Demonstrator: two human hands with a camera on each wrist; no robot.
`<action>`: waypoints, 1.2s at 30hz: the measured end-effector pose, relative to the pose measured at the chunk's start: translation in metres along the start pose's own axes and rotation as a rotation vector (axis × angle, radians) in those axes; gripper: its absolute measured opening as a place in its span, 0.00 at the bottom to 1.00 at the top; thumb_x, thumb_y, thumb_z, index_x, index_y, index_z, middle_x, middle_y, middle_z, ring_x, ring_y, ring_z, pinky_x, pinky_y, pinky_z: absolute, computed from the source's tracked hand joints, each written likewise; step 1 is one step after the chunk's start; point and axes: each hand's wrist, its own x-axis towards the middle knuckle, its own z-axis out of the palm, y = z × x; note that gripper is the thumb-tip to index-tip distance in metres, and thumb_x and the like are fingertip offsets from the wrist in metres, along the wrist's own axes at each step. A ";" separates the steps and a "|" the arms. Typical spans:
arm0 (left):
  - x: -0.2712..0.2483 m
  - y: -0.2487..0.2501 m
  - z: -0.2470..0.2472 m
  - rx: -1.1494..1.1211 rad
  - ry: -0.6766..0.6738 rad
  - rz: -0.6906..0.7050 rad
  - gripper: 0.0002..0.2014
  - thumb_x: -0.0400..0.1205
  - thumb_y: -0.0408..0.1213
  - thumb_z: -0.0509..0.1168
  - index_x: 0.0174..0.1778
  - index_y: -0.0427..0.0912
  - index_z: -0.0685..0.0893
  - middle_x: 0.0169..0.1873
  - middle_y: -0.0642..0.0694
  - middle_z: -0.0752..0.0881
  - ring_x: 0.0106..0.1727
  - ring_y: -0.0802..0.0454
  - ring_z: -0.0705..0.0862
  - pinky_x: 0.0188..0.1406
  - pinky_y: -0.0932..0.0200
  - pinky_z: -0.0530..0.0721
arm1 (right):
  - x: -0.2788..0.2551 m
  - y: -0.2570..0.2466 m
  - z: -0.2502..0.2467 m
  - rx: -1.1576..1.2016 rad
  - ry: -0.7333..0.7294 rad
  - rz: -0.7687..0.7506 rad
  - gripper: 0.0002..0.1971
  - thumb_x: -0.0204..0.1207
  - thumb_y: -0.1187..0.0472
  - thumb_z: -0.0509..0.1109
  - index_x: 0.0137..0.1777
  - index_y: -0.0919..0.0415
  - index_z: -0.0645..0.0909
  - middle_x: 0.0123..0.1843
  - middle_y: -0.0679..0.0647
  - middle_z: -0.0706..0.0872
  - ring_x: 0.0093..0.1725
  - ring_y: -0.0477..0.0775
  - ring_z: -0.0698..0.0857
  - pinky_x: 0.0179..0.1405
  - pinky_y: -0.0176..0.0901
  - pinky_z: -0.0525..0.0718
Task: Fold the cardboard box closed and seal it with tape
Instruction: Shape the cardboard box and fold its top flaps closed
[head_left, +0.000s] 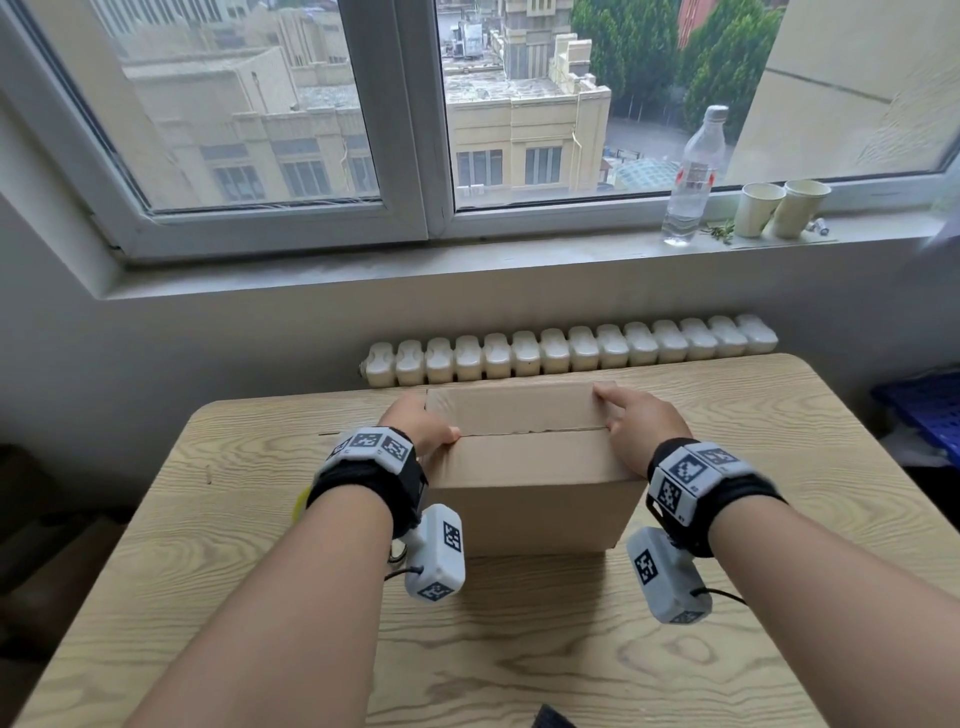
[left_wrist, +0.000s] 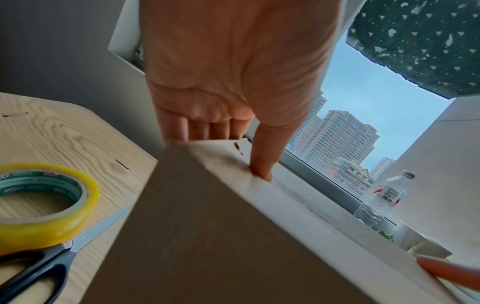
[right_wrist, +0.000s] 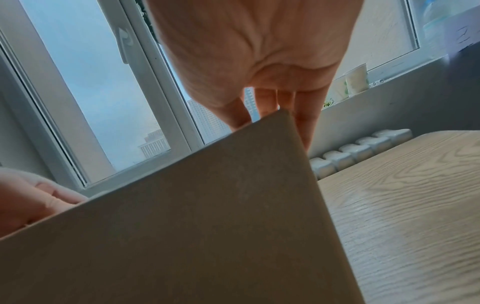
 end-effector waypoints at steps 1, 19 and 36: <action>0.000 -0.001 0.000 -0.019 0.001 0.016 0.17 0.75 0.40 0.73 0.59 0.41 0.84 0.58 0.43 0.87 0.58 0.43 0.84 0.62 0.45 0.84 | 0.000 -0.001 -0.001 -0.018 0.011 -0.014 0.27 0.80 0.67 0.58 0.75 0.42 0.73 0.74 0.51 0.78 0.68 0.57 0.79 0.66 0.46 0.77; -0.025 0.013 -0.012 0.081 0.075 0.248 0.25 0.81 0.48 0.67 0.74 0.44 0.77 0.72 0.49 0.78 0.74 0.51 0.75 0.72 0.57 0.70 | -0.017 -0.037 -0.011 -0.238 0.041 -0.449 0.19 0.87 0.53 0.52 0.66 0.55 0.82 0.67 0.49 0.83 0.69 0.51 0.77 0.79 0.46 0.58; -0.056 -0.053 -0.061 0.033 0.215 0.128 0.16 0.80 0.43 0.67 0.65 0.49 0.83 0.68 0.47 0.81 0.70 0.50 0.77 0.65 0.56 0.74 | -0.032 -0.112 0.025 -0.189 0.044 -0.708 0.14 0.82 0.55 0.59 0.59 0.55 0.84 0.56 0.50 0.86 0.56 0.54 0.82 0.58 0.48 0.79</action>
